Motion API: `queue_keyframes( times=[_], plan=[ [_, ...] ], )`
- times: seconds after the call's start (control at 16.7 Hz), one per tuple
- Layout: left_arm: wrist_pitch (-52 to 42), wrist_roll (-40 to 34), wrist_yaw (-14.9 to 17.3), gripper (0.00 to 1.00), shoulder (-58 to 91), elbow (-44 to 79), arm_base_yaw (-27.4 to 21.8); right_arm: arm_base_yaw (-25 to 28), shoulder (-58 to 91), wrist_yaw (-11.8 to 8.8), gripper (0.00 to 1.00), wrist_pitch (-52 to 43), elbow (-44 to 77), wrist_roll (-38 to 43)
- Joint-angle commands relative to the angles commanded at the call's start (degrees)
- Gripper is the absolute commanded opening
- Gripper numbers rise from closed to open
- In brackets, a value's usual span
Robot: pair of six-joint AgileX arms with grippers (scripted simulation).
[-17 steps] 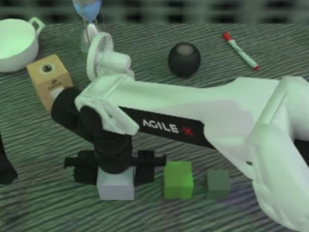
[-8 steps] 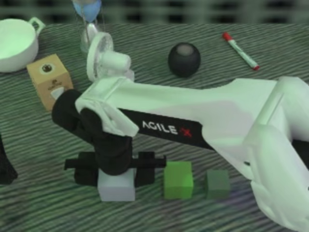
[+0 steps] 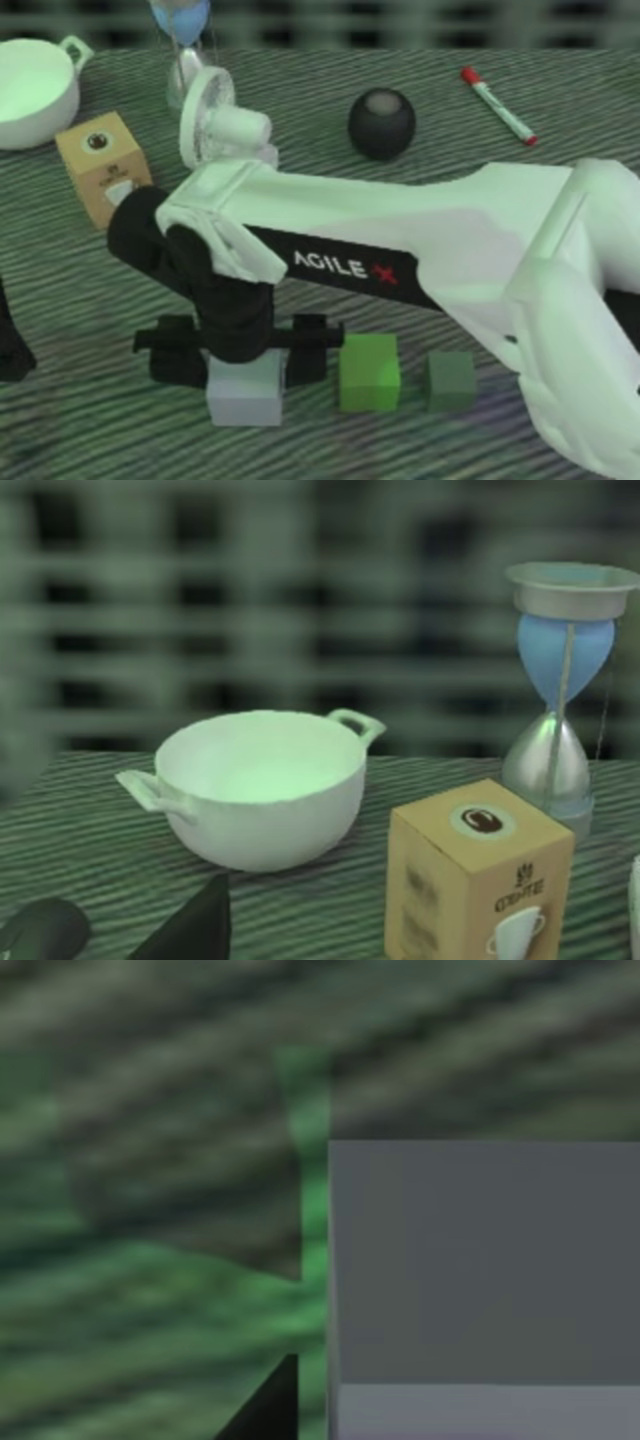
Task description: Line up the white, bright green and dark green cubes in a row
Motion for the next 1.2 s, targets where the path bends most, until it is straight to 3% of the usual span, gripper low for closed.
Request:
queue_keyframes(
  times=[0.6, 1.2],
  plan=[
    [0.0, 0.0, 0.0, 1.0, 0.0, 0.0, 0.0, -0.09, -0.04, 0.01, 1.0, -0.21, 0.2, 0.0],
    [0.0, 0.0, 0.0, 1.0, 0.0, 0.0, 0.0, 0.46, -1.9, -0.02, 1.0, -14.43, 12.55, -0.02]
  ],
)
